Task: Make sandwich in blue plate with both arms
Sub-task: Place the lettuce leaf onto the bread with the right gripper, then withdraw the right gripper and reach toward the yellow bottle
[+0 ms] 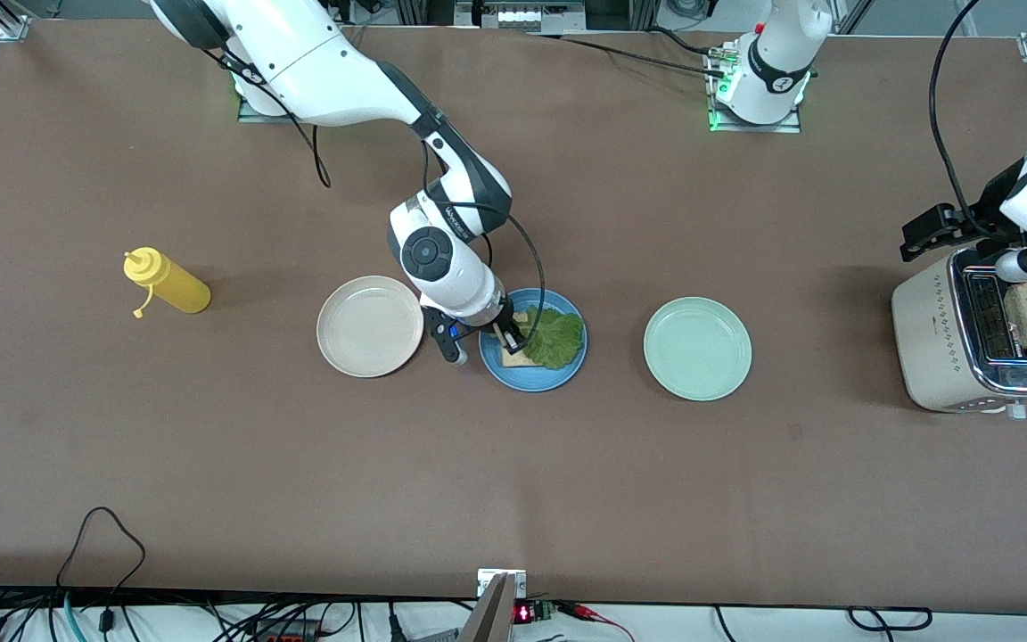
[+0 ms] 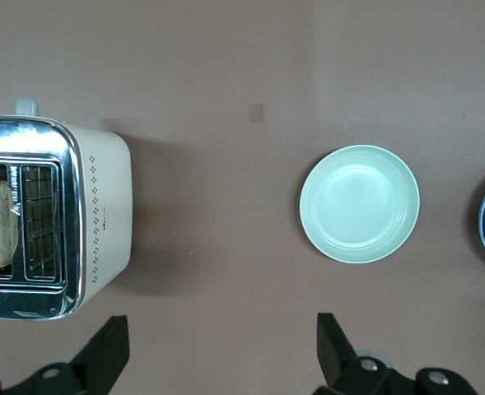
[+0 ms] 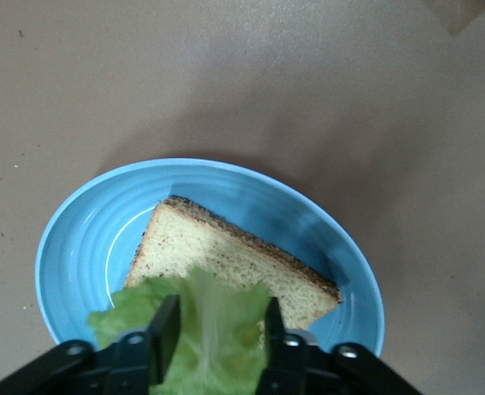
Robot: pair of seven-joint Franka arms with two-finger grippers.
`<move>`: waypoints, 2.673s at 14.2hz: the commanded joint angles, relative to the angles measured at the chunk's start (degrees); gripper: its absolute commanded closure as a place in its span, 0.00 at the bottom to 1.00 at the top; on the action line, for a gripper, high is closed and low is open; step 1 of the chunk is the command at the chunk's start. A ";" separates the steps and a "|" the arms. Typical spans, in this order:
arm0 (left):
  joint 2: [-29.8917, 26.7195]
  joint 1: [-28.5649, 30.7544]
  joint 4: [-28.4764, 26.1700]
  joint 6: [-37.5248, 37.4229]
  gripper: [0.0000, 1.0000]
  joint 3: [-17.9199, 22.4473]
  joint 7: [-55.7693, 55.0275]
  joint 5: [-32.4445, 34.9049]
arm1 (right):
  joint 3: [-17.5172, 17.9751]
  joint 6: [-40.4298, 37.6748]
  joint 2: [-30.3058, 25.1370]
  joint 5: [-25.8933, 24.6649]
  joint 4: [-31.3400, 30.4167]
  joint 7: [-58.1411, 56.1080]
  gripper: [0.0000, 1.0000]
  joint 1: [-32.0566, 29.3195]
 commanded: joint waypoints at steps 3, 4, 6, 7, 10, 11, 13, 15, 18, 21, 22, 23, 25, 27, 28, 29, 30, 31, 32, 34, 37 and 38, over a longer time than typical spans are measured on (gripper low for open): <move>-1.13 -0.58 -0.30 -0.75 0.00 0.87 -0.05 -0.32 | -0.33 -0.74 -0.66 -0.02 1.48 -0.10 0.00 -0.43; -0.95 -0.58 -0.21 -0.67 0.00 0.69 -0.66 -0.32 | -0.33 -1.09 -1.10 -0.72 1.48 -0.45 0.00 -0.43; -0.86 -0.58 0.23 -0.58 0.00 0.95 -0.67 -0.41 | -0.41 -3.45 -3.29 -1.08 1.39 -2.46 0.00 -0.87; -0.77 -0.49 0.49 -0.58 0.00 1.04 -0.67 -0.41 | -0.41 -5.46 -4.52 -1.08 1.30 -4.39 0.00 -1.66; -0.68 -0.49 0.50 -0.49 0.00 0.95 -0.67 -0.32 | -0.42 -14.07 -8.74 -1.08 0.95 -13.69 0.00 -4.81; -0.60 -0.49 0.50 -0.49 0.00 0.95 -0.67 -0.32 | -0.41 -16.62 -10.14 -1.08 0.86 -16.77 0.00 -5.96; -0.16 -0.58 0.50 -0.49 0.00 0.78 -0.67 -0.15 | -0.41 -23.12 -13.48 -1.08 0.34 -23.71 0.00 -8.24; -0.24 -0.49 0.58 -0.49 0.00 0.78 -0.67 -0.23 | -0.41 -29.27 -15.77 -1.17 0.34 -30.91 0.00 -10.79; -0.16 -0.49 1.02 -0.49 0.00 0.78 -0.49 -0.15 | -2.17 -36.13 -21.38 -4.57 -2.47 -41.73 0.00 -12.20; -0.16 -0.49 1.02 -0.49 0.00 0.78 -0.14 -0.15 | -2.44 -43.78 -26.75 -6.53 -3.00 -51.13 0.00 -15.35; -0.16 -0.49 1.02 -0.49 0.00 0.78 -0.14 -0.06 | -2.44 -45.72 -28.42 -6.53 -3.61 -56.56 0.00 -17.38; 0.10 -0.49 1.11 -0.49 0.00 0.86 -0.05 -0.06 | -2.44 -46.70 -30.96 -6.53 -5.45 -62.36 0.00 -19.05; 0.11 -0.49 1.11 -0.49 0.00 0.86 0.03 -0.06 | -2.35 -46.88 -36.76 -6.62 -10.71 -72.21 0.00 -22.56; 0.20 -0.49 1.11 -0.49 0.00 0.86 0.04 -0.06 | -2.44 -46.97 -43.26 -6.62 -17.04 -84.24 0.00 -25.82; 0.20 -0.49 1.11 -0.58 0.00 0.86 0.04 -0.06 | -2.44 -46.97 -45.64 -6.70 -19.33 -89.00 0.00 -27.57; 0.20 -0.49 1.11 -0.58 0.00 0.86 0.04 -0.06 | -2.44 -46.97 -47.75 -6.70 -21.53 -94.09 0.00 -29.85; 0.20 -0.49 1.11 -0.58 0.00 0.86 0.04 -0.06 | -2.44 -46.97 -49.34 -6.70 -23.03 -100.67 0.00 -32.31; 0.20 -0.49 1.11 -0.58 0.00 0.86 0.04 -0.06 | -2.44 -46.97 -50.40 -6.70 -24.17 -107.00 0.00 -35.03; 0.20 -0.49 1.11 -0.58 0.00 0.86 0.04 -0.06 | -2.44 -46.97 -51.19 -6.62 -25.14 -114.55 0.00 -38.02; 0.20 -0.49 1.11 -0.58 0.00 0.86 0.04 -0.06 | -3.39 -46.88 -51.64 -6.53 -26.29 -129.32 0.00 -42.69; 0.20 -0.49 1.20 -0.58 0.00 1.04 0.04 -0.06 | -9.62 -45.13 -51.12 -5.56 -28.40 -148.14 0.00 -44.90; 0.20 -0.49 1.29 -0.49 0.00 1.04 0.04 -0.06 | -11.64 -43.91 -50.59 -5.21 -29.19 -155.07 0.00 -45.43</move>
